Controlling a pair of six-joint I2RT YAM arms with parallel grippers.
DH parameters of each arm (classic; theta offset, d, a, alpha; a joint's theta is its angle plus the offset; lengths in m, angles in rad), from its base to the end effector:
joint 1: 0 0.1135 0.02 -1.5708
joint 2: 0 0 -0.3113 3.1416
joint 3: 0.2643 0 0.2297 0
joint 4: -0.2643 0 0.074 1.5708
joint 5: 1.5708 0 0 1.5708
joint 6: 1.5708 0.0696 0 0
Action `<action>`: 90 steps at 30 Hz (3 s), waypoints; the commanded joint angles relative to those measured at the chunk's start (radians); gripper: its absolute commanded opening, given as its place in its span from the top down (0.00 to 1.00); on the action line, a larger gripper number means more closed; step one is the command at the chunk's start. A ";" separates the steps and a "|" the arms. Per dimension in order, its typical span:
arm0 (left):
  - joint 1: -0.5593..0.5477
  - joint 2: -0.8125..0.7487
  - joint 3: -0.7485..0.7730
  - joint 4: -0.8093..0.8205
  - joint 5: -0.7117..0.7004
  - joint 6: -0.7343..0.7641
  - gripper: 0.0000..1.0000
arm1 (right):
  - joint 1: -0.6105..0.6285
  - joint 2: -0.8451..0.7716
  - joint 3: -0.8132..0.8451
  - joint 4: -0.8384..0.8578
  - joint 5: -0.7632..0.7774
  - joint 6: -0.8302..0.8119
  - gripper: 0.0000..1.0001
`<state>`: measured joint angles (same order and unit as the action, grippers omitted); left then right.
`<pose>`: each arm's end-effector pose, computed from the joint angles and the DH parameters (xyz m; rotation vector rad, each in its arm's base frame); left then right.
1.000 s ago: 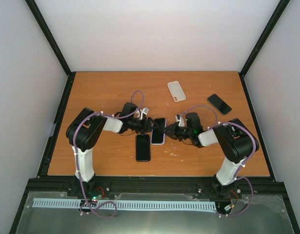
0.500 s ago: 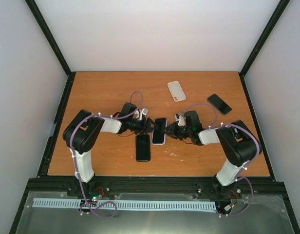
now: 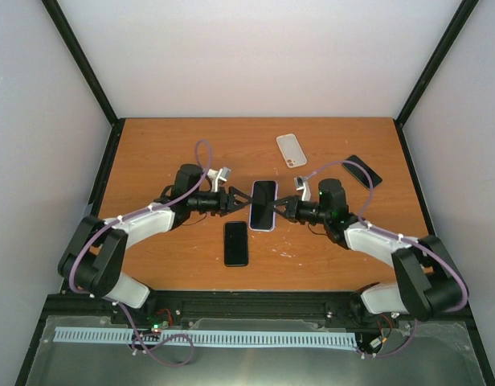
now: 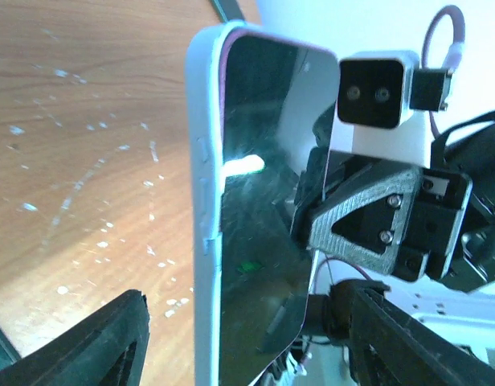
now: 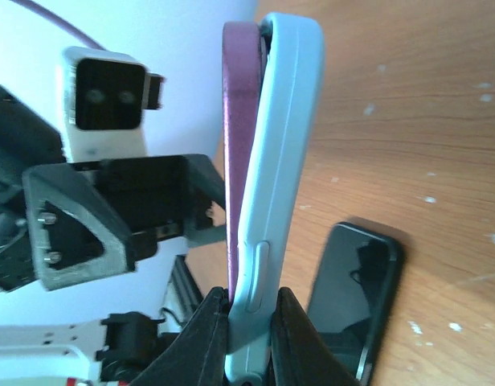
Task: Put the phone into the phone case
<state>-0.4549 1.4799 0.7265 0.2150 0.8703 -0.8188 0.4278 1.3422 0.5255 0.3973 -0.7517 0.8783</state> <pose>0.2430 -0.1781 0.2546 0.1787 2.3473 -1.6189 0.2160 0.1507 0.2453 -0.0569 2.2327 1.5313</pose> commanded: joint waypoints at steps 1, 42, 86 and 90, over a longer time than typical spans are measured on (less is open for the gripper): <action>0.005 -0.104 -0.028 0.001 0.091 0.026 0.31 | 0.012 -0.107 -0.011 0.102 -0.105 0.036 0.97; -0.008 -0.067 -0.067 0.486 0.180 -0.268 1.00 | 0.121 -0.238 -0.070 0.003 -0.058 0.139 0.45; -0.028 -0.123 -0.080 0.259 0.144 -0.075 0.87 | 0.121 -0.242 0.039 -0.050 -0.062 0.085 0.94; -0.028 -0.133 -0.078 0.276 0.125 -0.079 0.97 | 0.126 -0.238 0.018 -0.071 -0.019 0.141 0.63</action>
<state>-0.4786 1.3594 0.6449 0.4469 1.0096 -0.9100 0.5457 1.1122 0.5179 0.2726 -0.7780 0.9924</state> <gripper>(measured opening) 0.120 0.250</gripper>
